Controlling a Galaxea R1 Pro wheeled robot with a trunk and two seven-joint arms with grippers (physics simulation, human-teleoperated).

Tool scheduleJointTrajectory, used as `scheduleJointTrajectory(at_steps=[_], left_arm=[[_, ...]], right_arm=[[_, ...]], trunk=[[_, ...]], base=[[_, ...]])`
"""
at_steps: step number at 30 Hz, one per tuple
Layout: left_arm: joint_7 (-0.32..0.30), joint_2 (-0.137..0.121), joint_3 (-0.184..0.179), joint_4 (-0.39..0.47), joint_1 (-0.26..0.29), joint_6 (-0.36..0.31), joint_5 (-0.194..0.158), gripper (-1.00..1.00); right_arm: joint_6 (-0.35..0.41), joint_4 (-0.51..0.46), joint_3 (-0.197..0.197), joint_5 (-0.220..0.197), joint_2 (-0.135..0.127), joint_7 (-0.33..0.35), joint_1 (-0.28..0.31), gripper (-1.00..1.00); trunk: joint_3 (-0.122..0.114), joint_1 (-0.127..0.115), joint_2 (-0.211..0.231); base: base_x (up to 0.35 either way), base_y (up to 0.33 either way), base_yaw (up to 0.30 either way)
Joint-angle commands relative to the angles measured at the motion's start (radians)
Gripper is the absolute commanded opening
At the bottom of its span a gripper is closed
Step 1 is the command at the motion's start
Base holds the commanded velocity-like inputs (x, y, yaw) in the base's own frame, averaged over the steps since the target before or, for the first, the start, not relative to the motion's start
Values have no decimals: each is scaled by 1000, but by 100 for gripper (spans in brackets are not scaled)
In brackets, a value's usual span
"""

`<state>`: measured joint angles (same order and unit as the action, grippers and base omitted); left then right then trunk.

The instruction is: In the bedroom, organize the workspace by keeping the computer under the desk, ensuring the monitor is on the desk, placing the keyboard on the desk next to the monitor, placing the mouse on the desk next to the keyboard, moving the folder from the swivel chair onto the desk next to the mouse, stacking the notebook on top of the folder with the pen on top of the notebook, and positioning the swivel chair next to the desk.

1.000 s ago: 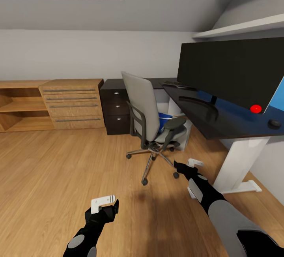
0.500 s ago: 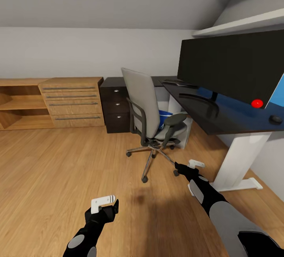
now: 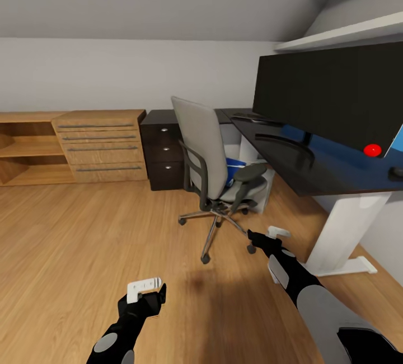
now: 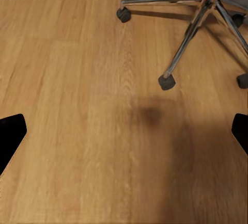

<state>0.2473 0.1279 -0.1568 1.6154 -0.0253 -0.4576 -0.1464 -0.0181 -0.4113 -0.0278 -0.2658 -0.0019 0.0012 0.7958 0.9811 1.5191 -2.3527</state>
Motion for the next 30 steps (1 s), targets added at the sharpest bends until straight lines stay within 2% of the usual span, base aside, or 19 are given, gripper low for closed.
scheduleJointTrajectory(at_steps=[1,7,8,13,30], left_arm=[[9,-2,-1,1,0,-3,-11,100],[9,-5,-1,1,0,-3,-10,100],[10,-6,5,1,1,-2,-10,100],[10,-5,24,0,0,-1,-11,100],[9,-6,26,-1,0,-1,-12,100]], right_arm=[[-2,0,0,-9,0,0,0,100],[-22,-1,-1,-9,-1,-3,0,100],[-91,3,0,-7,-1,-17,0,100],[-192,5,0,-6,-1,-53,-14,100],[-204,5,0,6,0,-58,-17,100]], trunk=[[1,0,0],[1,0,0],[1,0,0],[1,0,0],[1,0,0]], base=[[306,0,0],[314,0,0],[233,0,0],[98,0,0],[235,0,0]])
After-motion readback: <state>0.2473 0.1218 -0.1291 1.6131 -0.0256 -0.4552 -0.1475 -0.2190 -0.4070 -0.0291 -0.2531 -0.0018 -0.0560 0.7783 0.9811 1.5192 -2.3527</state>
